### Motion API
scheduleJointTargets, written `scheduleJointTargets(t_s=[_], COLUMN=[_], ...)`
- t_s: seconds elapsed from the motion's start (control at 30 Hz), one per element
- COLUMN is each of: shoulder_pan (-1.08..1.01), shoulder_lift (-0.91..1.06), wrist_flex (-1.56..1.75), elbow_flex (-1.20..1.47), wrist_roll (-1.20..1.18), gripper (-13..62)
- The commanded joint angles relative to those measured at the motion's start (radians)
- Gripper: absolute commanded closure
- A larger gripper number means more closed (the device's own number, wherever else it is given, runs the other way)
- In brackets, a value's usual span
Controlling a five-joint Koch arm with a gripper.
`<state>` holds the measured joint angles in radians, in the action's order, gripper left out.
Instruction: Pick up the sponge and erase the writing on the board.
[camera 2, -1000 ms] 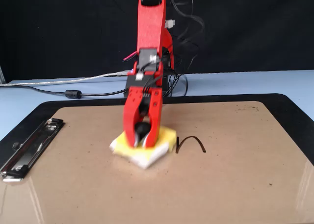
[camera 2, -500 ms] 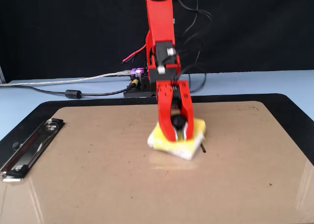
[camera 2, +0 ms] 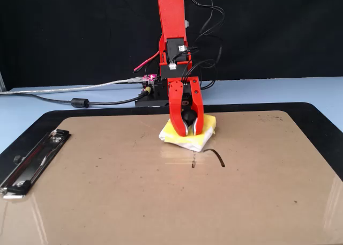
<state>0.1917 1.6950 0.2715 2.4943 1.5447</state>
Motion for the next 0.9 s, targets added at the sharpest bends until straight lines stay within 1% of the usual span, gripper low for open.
scheduleJointTargets(t_s=[0.0, 0.13, 0.23, 0.33, 0.43, 0.5, 0.57, 0.63, 0.77, 0.8, 0.87], shoulder_pan=[0.006, -0.020, -0.060, -0.083, -0.083, -0.084, -0.081, -0.078, -0.072, -0.067, -0.048], shoulder_lift=[-0.153, -0.402, -0.414, -0.245, -0.009, 0.103, 0.147, 0.067, -0.207, -0.244, -0.249], wrist_flex=[0.035, 0.032, 0.021, 0.032, 0.031, 0.028, 0.025, 0.035, 0.035, 0.035, 0.031], elbow_flex=[-0.167, -0.459, -0.460, -0.256, -0.008, 0.083, 0.095, 0.049, -0.210, -0.247, -0.276], wrist_roll=[0.028, 0.025, 0.025, 0.023, 0.026, 0.026, 0.026, 0.028, 0.031, 0.031, 0.031], gripper=[57.5, 57.5, 57.5, 57.5, 57.5, 57.5, 57.5, 57.5, 57.5, 57.5, 57.5])
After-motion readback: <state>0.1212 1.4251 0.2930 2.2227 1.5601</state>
